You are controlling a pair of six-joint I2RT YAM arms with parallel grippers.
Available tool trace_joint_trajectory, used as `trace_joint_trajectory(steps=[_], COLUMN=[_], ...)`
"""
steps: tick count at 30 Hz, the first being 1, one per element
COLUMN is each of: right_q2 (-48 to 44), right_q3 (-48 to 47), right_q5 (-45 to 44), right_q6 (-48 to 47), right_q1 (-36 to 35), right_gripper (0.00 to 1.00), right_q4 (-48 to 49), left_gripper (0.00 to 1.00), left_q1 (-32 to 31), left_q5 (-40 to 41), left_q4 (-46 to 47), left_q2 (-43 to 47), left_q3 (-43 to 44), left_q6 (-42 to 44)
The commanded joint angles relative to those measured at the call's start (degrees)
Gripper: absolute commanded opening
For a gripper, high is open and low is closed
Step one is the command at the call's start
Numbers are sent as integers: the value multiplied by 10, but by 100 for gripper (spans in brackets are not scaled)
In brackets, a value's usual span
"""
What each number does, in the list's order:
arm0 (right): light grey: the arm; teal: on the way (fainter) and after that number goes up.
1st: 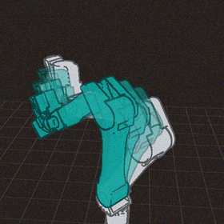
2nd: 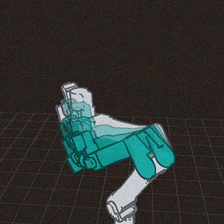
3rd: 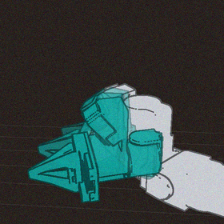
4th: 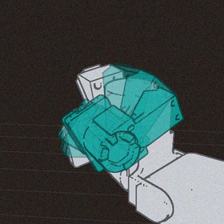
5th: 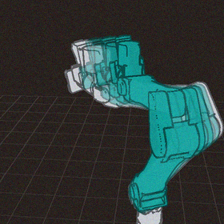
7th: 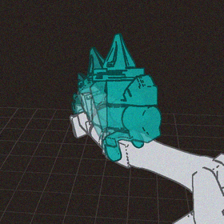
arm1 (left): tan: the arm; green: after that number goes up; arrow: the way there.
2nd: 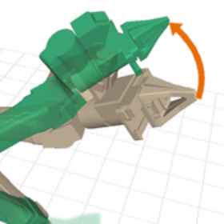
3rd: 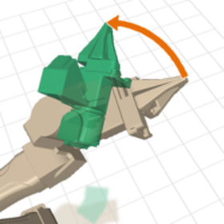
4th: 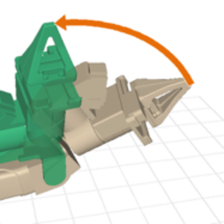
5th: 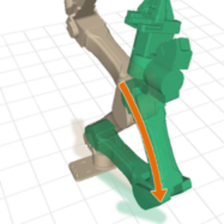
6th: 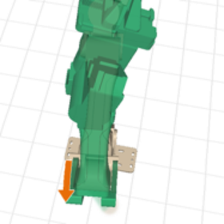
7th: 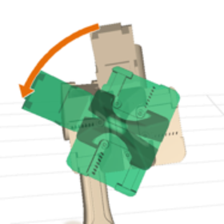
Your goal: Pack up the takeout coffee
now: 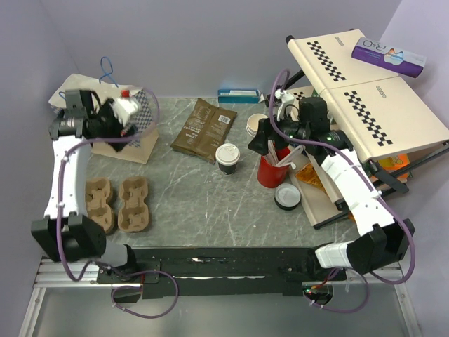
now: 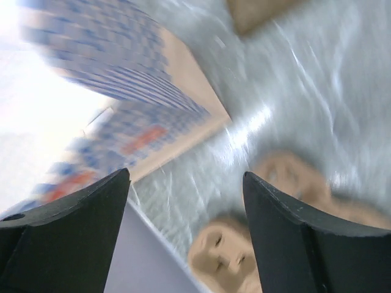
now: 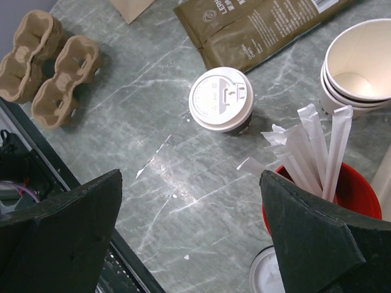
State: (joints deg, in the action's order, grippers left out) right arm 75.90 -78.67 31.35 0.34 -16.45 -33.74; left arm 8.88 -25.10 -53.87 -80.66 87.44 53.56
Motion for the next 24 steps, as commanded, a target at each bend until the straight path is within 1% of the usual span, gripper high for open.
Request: trace_joint_trajectory(steps=[1,2,5,6,7,8,12,14,17,21,22,24], right_q2=[11,12,12,12,11,10,11,13,15,28,34,43], right_q3=[-30,-28,-24,-22,-20,-18,-20,-24,-31,-39,-45,-51], right_q5=[16,16,17,18,19,20,24,21,20,27,27,31], right_q6=[11,11,12,12,12,11,1,1,-17,-11,-10,-10], right_q1=[5,5,5,4,4,5,0,0,-1,-3,-7,-11], right_gripper=[99,99,99,99,99,99,99,99,99,99,99,99], right_q4=[17,16,17,17,19,20,24,24,25,26,27,29], left_gripper=[81,81,81,81,81,81,80,78,70,65,58,50], left_q1=[5,5,5,5,4,4,4,3,-2,-28,-31,-38], left_q5=[-13,-14,-1,7,15,22,27,23,3,36,37,25], left_q4=[118,144,195,221,227,227,166,151,137,146,138,126], left_q2=[-66,-75,-102,-108,-127,-140,-214,-243,-252,-238,-238,-238], left_q3=[102,115,138,142,147,156,231,246,253,231,232,240], left_q6=[-259,-302,-369,-380,-389,-400,-422,-439,-437,-428,-421,-423])
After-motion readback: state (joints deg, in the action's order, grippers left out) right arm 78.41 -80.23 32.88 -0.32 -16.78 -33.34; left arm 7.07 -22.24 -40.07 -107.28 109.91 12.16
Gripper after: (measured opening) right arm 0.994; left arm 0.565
